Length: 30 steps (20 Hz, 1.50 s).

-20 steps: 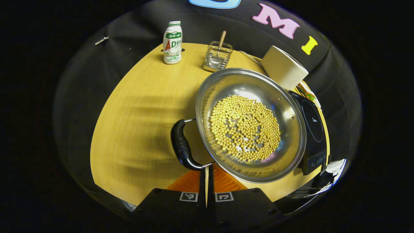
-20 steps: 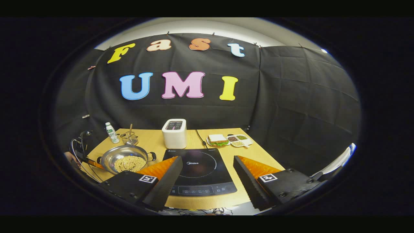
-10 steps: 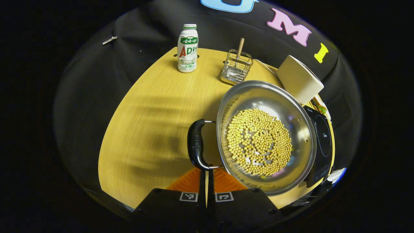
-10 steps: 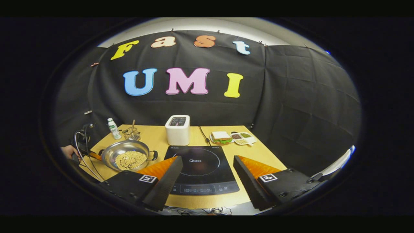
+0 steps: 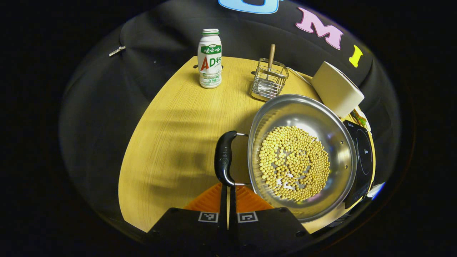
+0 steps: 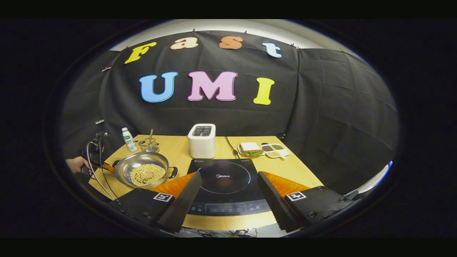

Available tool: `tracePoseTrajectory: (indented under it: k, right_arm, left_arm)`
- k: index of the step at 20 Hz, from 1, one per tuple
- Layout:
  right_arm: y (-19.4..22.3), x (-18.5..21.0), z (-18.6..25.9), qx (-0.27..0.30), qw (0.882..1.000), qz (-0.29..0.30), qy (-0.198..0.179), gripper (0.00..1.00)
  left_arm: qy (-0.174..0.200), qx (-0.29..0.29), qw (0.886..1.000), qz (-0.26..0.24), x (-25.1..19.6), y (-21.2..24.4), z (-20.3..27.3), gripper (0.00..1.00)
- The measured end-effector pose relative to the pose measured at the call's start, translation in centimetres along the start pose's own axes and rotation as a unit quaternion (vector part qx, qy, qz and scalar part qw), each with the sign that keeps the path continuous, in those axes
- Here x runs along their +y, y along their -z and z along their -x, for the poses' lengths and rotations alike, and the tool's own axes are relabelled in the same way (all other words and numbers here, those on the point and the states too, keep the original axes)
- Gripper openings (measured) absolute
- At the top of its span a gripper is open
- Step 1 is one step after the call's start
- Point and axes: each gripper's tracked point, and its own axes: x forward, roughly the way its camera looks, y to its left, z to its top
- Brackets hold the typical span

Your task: First push the handle of the pot to place it horizontally, then grasp the pot with both hands and set it on the induction cooktop.

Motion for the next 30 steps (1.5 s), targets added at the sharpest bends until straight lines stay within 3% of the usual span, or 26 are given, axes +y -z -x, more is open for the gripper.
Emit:
tracePoseTrajectory:
  k: [7,10,13,14,15,18,22,30]
  right_arm:
    - [1.1,3.8,-2.7,0.027,0.998,-0.037,-0.034,0.99]
    - [2.0,6.7,-4.9,0.053,0.995,-0.061,-0.064,0.99]
    - [2.6,9.8,-6.9,0.083,0.989,-0.075,-0.096,0.99]
    - [2.9,10.7,-7.8,0.092,0.987,-0.078,-0.104,0.94]
    - [3.1,11.6,-8.6,0.100,0.985,-0.080,-0.112,0.99]
    - [3.7,14.5,-10.8,0.124,0.980,-0.085,-0.133,0.99]
    - [5.3,18.3,-13.6,0.157,0.972,-0.087,-0.153,0.99]
    - [10.5,21.6,-18.8,0.220,0.961,-0.074,-0.152,1.00]
  left_arm:
    - [-0.017,-0.039,0.999,-0.017,2.3,0.0,3.8,0.07]
    - [-0.022,-0.071,0.997,-0.010,3.2,-0.8,6.5,0.19]
    - [-0.027,-0.128,0.991,-0.006,4.0,-2.9,8.7,0.67]
    - [-0.029,-0.139,0.990,-0.002,4.1,-3.6,9.1,0.82]
    - [-0.031,-0.145,0.989,0.002,4.5,-3.6,9.3,0.98]
    - [-0.019,-0.159,0.987,0.014,4.4,-4.5,9.7,0.94]
    - [0.004,-0.169,0.986,0.002,3.1,-5.8,8.8,0.96]
    - [0.044,-0.178,0.983,-0.007,0.0,-8.5,4.9,0.95]
